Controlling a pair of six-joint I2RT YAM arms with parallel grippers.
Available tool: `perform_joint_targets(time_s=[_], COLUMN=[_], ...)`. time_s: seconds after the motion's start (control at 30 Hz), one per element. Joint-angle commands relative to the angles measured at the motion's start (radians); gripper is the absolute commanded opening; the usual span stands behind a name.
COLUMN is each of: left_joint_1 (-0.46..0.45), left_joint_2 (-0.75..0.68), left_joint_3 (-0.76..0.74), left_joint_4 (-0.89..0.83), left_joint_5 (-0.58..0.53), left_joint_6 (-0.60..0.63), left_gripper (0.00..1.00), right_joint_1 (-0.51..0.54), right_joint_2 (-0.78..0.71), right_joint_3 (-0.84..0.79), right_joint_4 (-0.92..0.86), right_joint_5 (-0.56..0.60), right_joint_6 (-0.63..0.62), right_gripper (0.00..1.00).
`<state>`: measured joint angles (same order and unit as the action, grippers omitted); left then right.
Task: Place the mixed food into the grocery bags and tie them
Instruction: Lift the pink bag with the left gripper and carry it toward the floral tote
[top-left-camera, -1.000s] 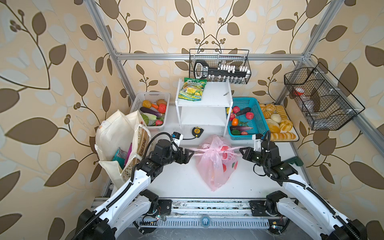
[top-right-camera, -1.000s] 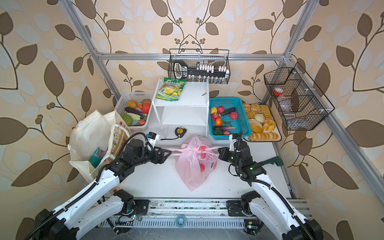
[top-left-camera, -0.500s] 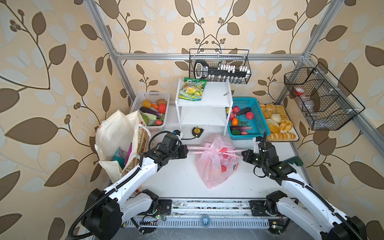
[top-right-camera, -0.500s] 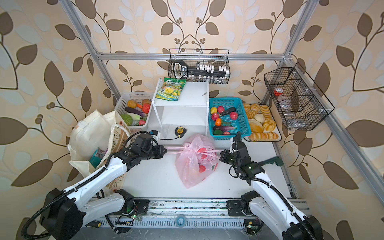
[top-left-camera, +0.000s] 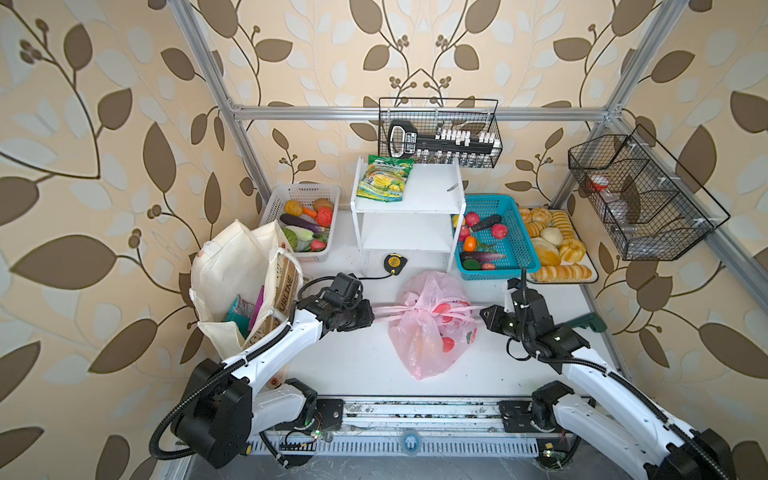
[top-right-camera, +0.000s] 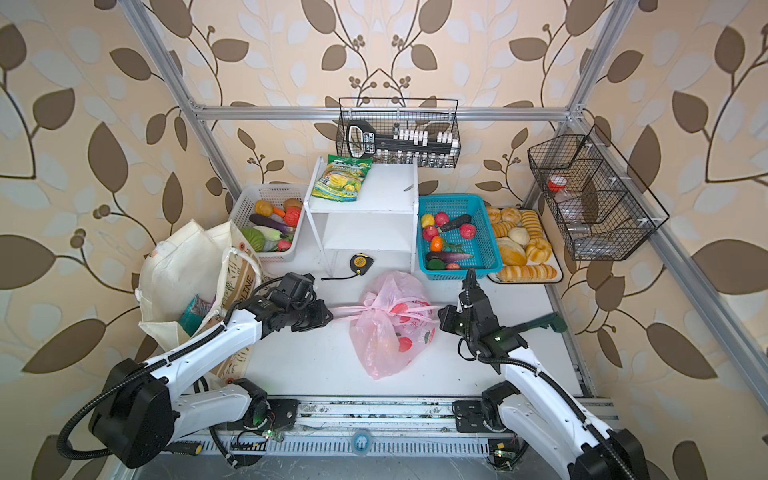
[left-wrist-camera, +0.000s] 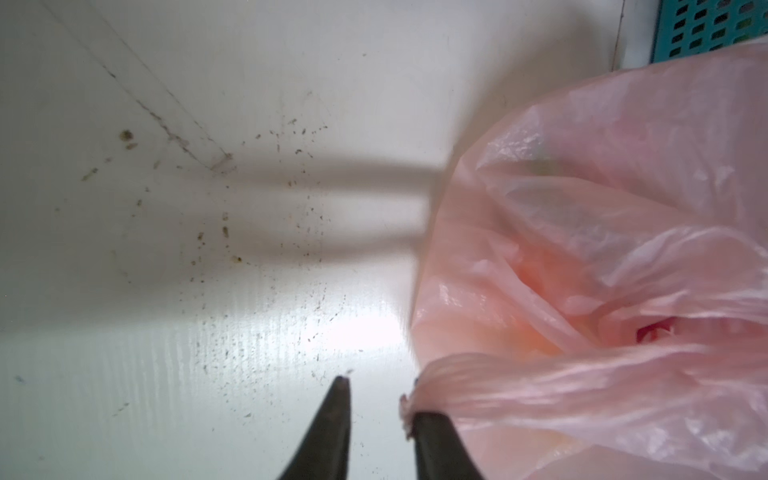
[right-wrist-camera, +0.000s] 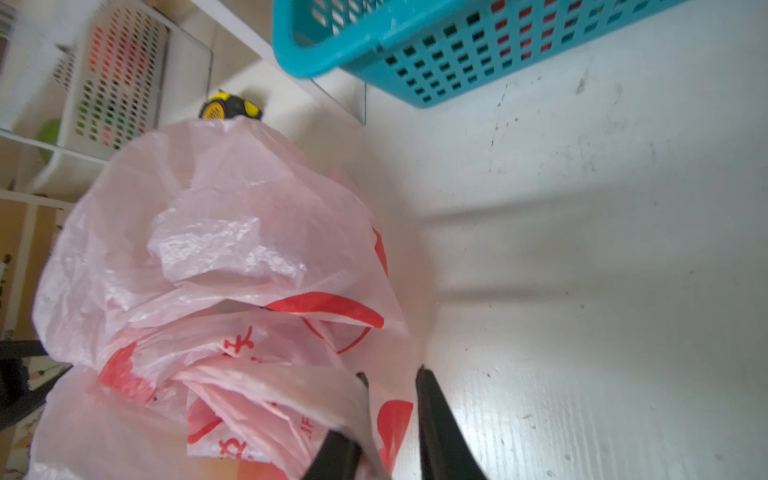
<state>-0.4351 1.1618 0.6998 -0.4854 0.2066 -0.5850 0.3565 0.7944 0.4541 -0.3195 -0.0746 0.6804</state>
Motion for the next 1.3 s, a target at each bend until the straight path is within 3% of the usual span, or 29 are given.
perform_joint_targets(time_s=[0.0,0.03,0.23,0.37,0.47,0.6,0.8,0.93,1.13,1.27], left_joint_1=[0.009,0.006,-0.056,-0.252,-0.374,-0.412,-0.422,-0.427,-0.427,-0.435], left_joint_2=[-0.060,-0.081,-0.130,-0.035,0.086,0.215,0.358,0.444,0.556,0.641], left_joint_3=[0.101,0.125,0.233,0.317,0.399,0.485,0.555,0.594,0.612,0.619], left_joint_4=[-0.037,-0.034,0.006,0.029,-0.035,-0.111,-0.150,-0.168,-0.162,-0.178], left_joint_5=[0.033,0.030,-0.006,-0.045,-0.125,-0.188,-0.114,-0.188,-0.084,-0.118], left_joint_6=[0.028,0.027,0.095,0.281,0.413,0.514,0.635,0.668,0.672,0.651], left_gripper=[0.55,0.63,0.83,0.99,0.99,0.99,0.99,0.99,0.99,0.99], right_joint_1=[-0.007,-0.013,-0.110,-0.154,-0.157,-0.157,-0.157,-0.156,-0.156,-0.156], right_joint_2=[-0.107,-0.144,-0.289,-0.294,-0.248,-0.199,-0.195,-0.190,-0.176,-0.163], right_joint_3=[-0.004,0.004,0.037,0.029,0.029,0.038,0.033,0.031,0.026,0.023], right_joint_4=[0.037,0.017,-0.074,-0.074,-0.063,-0.050,-0.043,-0.041,-0.044,-0.041], right_joint_5=[-0.057,-0.043,-0.057,-0.096,-0.130,-0.184,-0.183,-0.182,-0.186,-0.192], right_joint_6=[0.000,0.005,0.026,0.036,0.041,0.051,0.041,0.042,0.036,0.032], right_gripper=[0.49,0.54,0.65,0.66,0.66,0.66,0.66,0.66,0.66,0.66])
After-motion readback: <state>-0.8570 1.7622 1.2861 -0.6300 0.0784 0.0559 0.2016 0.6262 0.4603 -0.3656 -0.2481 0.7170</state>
